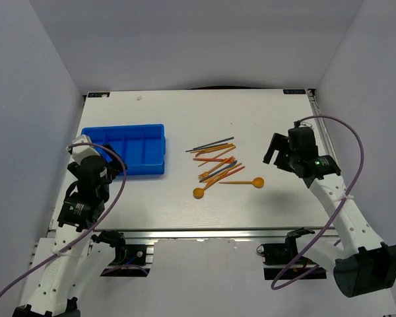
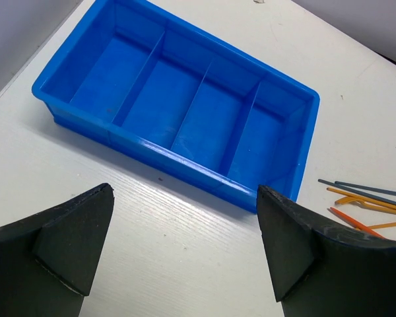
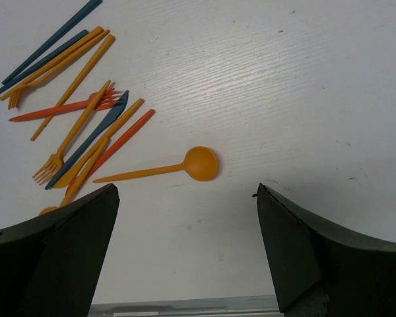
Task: Sort the eating utensils into containers
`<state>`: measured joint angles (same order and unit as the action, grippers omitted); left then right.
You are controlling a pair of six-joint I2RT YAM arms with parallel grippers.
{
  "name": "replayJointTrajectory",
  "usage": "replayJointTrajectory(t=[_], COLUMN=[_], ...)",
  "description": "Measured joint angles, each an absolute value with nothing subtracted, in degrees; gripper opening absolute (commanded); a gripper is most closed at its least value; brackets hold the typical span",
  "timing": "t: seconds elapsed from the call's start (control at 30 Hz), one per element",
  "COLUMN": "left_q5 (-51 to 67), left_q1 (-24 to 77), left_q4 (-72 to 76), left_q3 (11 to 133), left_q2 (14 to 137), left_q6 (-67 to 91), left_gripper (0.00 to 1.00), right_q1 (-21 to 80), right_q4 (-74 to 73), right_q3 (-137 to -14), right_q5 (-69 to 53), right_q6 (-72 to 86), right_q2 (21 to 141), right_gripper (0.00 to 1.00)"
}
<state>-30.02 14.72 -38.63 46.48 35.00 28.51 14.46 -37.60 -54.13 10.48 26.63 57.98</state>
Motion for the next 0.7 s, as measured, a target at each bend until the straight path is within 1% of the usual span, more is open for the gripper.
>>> replayJointTrajectory(t=[0.3,0.5,0.67,0.7], left_q5=[-30.1,-30.2,-30.2,-30.2], left_q1=[14.7,14.7,14.7,14.7], left_q4=[-38.5,-38.5,-38.5,-38.5], left_q3=[46.4,46.4,46.2,46.2], left_q2=[35.2,35.6,35.8,35.9], left_q6=[28.5,28.5,28.5,28.5], left_gripper=[0.98,0.98,0.98,0.98], right_q1=[20.8,27.5,32.3,33.4], right_q4=[-35.9,-36.8,-38.1,-38.7], right_q3=[-55.0,-55.0,-55.5,-56.3], right_q5=[12.9,24.4,30.8,31.7], right_q6=[34.5,49.7,62.4,64.7], right_q2=[62.2,69.6,75.8,77.4], right_gripper=[0.89,0.89,0.89,0.87])
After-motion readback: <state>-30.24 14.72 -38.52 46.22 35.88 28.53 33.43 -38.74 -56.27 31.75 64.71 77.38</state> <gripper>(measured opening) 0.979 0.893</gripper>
